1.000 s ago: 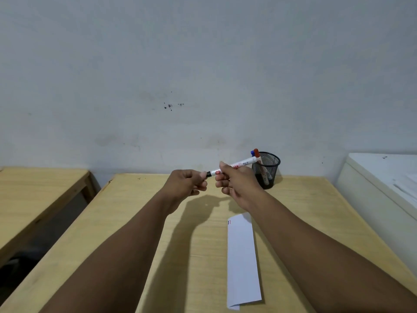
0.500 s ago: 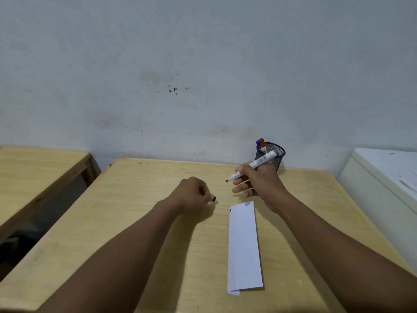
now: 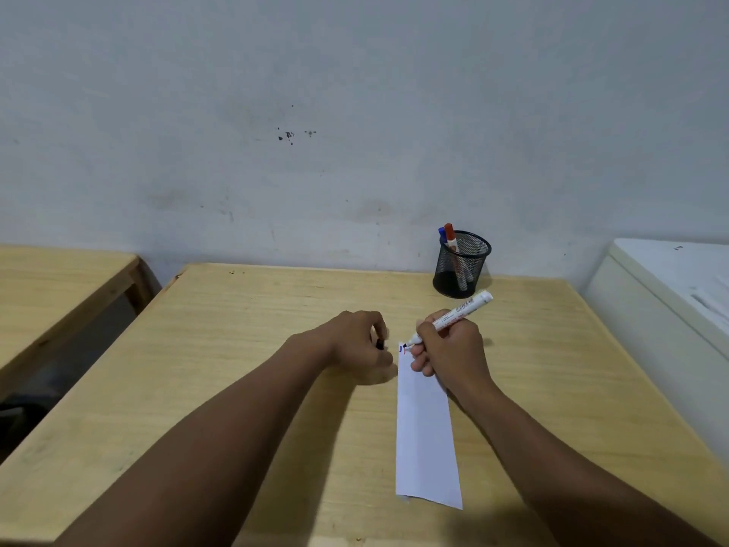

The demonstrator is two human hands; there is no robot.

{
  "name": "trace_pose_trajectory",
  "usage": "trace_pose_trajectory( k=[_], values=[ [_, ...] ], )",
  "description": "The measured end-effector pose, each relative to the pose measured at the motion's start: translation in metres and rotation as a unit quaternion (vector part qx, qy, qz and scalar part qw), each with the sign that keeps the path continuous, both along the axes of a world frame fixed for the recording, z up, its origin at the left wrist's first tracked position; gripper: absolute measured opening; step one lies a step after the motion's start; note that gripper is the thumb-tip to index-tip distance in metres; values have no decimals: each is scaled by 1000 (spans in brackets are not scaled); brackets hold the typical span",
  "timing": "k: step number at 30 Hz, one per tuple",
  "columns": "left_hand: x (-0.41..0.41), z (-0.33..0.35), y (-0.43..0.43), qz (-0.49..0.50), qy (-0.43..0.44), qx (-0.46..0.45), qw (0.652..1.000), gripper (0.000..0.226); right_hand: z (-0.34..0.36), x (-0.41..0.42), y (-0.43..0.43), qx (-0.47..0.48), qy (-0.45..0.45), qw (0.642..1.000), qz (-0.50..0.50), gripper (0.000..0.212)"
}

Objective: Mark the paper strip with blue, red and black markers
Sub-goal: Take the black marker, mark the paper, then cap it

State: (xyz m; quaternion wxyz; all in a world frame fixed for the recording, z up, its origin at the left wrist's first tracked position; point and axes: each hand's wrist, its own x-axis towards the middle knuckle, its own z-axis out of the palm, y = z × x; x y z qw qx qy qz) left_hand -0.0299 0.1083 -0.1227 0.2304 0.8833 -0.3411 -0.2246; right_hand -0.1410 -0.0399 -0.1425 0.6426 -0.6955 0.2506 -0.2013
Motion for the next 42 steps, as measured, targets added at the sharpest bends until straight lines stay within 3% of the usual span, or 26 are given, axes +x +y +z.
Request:
trace_pose_trajectory(
  k=[4, 8, 14, 28, 39, 42],
  values=[
    [-3, 6, 0, 2, 55, 23, 998, 69, -7, -2, 1, -29, -5, 1000, -3, 15],
    [-11, 2, -5, -9, 2, 43, 999, 89, -7, -3, 1, -72, 3, 997, -8, 14],
    [-14, 0, -7, -10, -14, 45, 999, 93, -4, -7, -6, -158, 33, 987, -4, 14],
    [-17, 7, -13, -11, 0, 71, 997, 92, -10, -8, -6, -201, 26, 979, -2, 14],
    [-17, 8, -13, -8, 7, 71, 997, 95, -11, -6, -7, -201, 54, 978, 13, 11],
    [-14, 6, -13, -4, 3, 69, 998, 96, -9, -6, -11, -143, 37, 989, -4, 12]
  ],
)
